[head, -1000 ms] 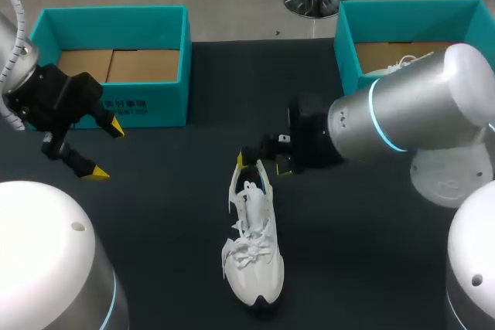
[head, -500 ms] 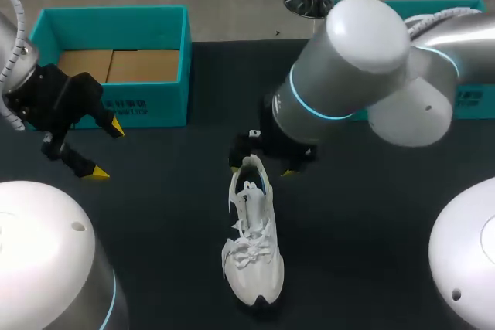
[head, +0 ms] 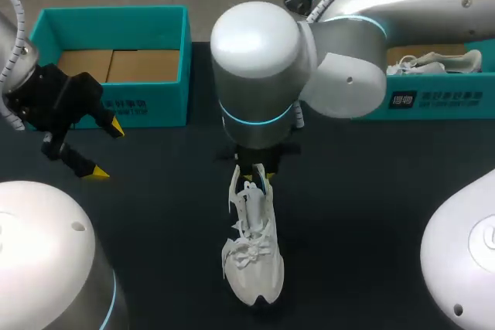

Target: Take the shoe out of the shoebox, open the shoe tongue, remove and reinsert the insole, then place the shoe into the shoebox

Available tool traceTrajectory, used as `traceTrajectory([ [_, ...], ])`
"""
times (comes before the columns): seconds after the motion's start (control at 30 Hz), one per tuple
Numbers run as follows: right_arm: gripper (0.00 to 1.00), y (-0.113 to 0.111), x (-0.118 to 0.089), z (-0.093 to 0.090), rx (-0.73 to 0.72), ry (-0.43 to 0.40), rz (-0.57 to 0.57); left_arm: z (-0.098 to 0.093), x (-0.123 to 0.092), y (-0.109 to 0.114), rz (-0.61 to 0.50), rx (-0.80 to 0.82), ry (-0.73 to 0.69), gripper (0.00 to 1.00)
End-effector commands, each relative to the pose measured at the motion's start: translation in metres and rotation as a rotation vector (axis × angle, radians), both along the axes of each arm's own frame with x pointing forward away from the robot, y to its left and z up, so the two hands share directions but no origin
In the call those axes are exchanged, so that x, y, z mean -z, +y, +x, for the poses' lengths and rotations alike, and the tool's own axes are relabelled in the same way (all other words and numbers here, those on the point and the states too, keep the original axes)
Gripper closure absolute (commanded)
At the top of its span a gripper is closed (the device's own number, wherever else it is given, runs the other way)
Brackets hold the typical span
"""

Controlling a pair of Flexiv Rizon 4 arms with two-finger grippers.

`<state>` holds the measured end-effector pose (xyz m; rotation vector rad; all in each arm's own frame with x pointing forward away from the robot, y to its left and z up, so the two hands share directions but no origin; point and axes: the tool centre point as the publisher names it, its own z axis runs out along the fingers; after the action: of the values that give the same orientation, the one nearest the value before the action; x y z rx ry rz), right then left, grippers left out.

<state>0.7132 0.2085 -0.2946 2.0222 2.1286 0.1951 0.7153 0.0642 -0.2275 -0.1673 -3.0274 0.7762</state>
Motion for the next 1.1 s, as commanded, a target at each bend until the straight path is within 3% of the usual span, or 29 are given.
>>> traceTrajectory([
  [0.03,1.00,0.012,0.019,0.007,0.016,0.010,-0.109,0.000,0.000,0.000,0.003,0.000,0.000,0.00],
  [0.4,1.00,0.015,0.059,0.023,-0.003,0.037,-0.092,0.000,0.000,0.000,0.003,0.000,0.000,0.00],
  [0.87,1.00,0.015,0.112,0.021,-0.014,0.104,-0.040,0.000,0.000,0.000,0.003,0.000,0.000,0.00],
  [1.1,1.00,0.021,0.128,0.022,-0.023,0.130,-0.010,0.000,0.000,0.000,0.003,0.000,0.000,0.00],
])
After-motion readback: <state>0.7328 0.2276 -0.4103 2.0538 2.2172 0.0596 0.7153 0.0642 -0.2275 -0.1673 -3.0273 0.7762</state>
